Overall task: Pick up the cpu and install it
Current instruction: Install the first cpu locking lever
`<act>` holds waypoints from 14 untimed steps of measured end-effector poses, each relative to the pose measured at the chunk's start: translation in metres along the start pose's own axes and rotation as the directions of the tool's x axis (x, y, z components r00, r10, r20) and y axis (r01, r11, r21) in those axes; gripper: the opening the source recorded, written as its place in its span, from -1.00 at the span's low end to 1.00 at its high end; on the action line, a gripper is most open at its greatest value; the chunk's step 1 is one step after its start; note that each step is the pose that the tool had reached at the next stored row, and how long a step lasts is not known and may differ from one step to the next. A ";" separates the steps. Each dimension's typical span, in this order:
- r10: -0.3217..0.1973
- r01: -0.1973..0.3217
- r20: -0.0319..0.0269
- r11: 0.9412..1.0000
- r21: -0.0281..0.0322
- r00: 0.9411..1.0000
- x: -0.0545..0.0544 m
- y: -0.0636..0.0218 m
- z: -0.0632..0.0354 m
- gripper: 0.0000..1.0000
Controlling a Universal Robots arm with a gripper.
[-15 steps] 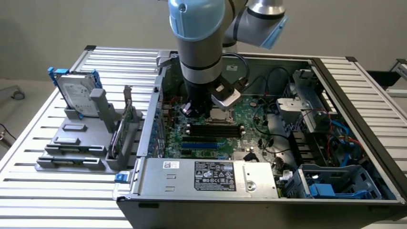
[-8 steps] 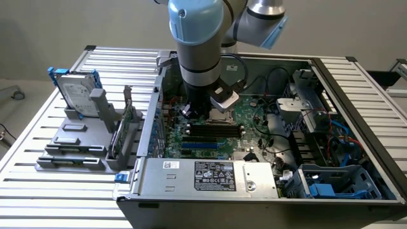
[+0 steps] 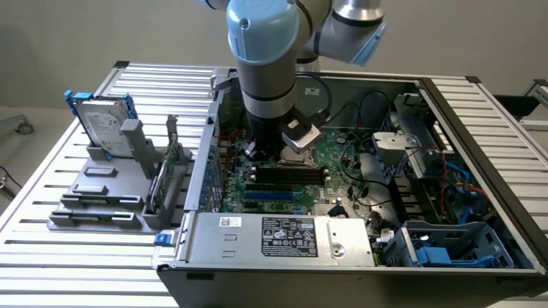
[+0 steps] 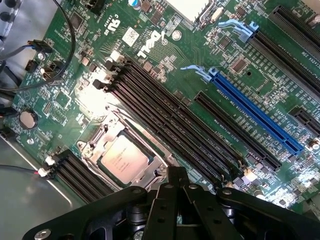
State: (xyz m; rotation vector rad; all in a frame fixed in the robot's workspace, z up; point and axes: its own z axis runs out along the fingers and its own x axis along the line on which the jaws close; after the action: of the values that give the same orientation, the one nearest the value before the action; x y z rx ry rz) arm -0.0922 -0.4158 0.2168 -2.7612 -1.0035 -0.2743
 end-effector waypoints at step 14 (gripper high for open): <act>0.001 -0.001 0.004 1.000 0.003 1.000 -0.002 -0.0021 0.0096 -0.79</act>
State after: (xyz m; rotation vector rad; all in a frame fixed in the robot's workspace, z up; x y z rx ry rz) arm -0.0942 -0.4133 0.2072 -2.7607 -1.0024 -0.2675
